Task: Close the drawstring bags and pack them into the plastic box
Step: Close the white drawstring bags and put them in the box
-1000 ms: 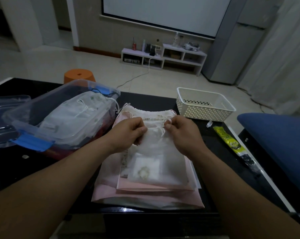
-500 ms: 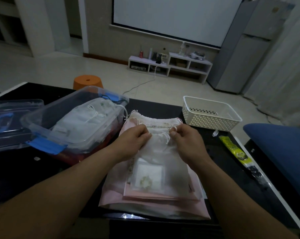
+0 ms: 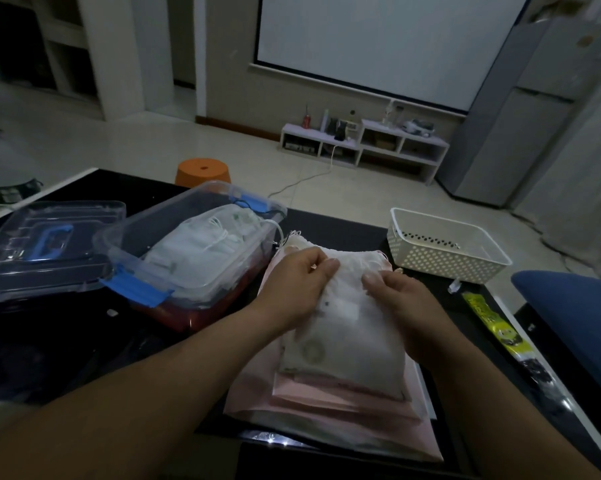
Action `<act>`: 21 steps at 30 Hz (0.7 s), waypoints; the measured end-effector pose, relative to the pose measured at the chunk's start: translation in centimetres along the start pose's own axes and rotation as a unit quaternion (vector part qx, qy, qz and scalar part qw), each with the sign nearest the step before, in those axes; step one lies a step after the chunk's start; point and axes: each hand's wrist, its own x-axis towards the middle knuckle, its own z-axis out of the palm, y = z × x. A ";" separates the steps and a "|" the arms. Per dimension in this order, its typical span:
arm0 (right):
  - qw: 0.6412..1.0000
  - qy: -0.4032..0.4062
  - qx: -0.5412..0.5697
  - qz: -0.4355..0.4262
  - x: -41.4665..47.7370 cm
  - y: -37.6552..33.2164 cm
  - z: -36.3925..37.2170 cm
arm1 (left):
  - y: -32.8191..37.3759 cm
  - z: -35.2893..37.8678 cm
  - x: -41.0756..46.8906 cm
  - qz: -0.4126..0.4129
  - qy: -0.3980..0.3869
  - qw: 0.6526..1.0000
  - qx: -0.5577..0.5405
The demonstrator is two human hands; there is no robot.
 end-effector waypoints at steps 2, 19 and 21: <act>0.999 0.003 0.039 -0.003 -0.1 -0.3 0.3 | 0.7 -0.4 -0.3 0.012 0.023 1.000 0.016; 0.994 0.084 -0.036 -0.056 5.8 -8.5 13.1 | 2.5 -18.5 0.3 -0.023 0.143 0.976 0.165; 0.988 0.089 -0.092 -0.090 7.4 -9.7 15.3 | 1.1 -20.6 0.8 -0.037 0.163 0.964 0.207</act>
